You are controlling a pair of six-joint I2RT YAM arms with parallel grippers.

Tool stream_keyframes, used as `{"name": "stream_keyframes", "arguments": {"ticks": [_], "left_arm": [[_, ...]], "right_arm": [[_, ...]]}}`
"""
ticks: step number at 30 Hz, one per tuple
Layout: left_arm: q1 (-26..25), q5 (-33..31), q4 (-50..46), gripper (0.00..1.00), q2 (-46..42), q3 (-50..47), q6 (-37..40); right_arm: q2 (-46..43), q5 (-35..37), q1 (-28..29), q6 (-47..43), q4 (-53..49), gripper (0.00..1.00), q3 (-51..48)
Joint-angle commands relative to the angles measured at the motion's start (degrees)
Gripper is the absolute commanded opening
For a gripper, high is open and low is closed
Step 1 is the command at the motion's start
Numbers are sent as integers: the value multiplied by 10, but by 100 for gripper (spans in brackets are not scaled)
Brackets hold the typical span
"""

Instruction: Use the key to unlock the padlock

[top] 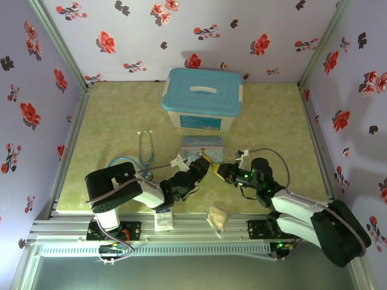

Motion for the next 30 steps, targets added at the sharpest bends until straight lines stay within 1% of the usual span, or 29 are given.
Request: {"name": "stream_keyframes", "arguments": {"ticks": [1, 3, 5, 8, 10, 12, 15, 16, 18, 20, 22, 24, 25, 30], "left_arm": [[-15, 65, 47, 0, -23, 22, -2], [-13, 73, 51, 0, -18, 21, -10], [-14, 83, 52, 0, -13, 26, -7], [-14, 87, 52, 0, -18, 27, -1], [-12, 84, 51, 0, -21, 24, 2], [-11, 84, 51, 0, -20, 26, 3], [-10, 91, 51, 0, -10, 35, -4], [-11, 93, 51, 0, -9, 36, 0], [-11, 88, 50, 0, -9, 35, 4], [-8, 81, 50, 0, -7, 27, 1], [-1, 79, 50, 0, -5, 17, 9], [5, 70, 50, 0, -5, 4, 4], [10, 70, 50, 0, -5, -2, 2], [16, 74, 50, 0, -4, -3, 4]], "right_arm": [[34, -46, -46, 27, 120, 0, 1], [50, -73, -54, 34, 152, 0, 3], [61, -99, -57, 16, 140, 0, 16], [73, -115, -77, -7, 109, 0, 20], [74, -117, -87, -2, 116, 0, 16], [65, -111, -83, -2, 108, 0, 18], [36, -99, -79, -34, 47, 0, 27], [23, -94, -79, -49, 13, 2, 32], [-8, -83, -79, -68, -41, 13, 38], [-46, -73, -80, -74, -77, 18, 37], [-81, -62, -80, -91, -126, 26, 36], [-104, -55, -83, -115, -190, 28, 38], [-106, -57, -83, -120, -204, 28, 38], [-71, -76, -83, -109, -182, 26, 28]]}}
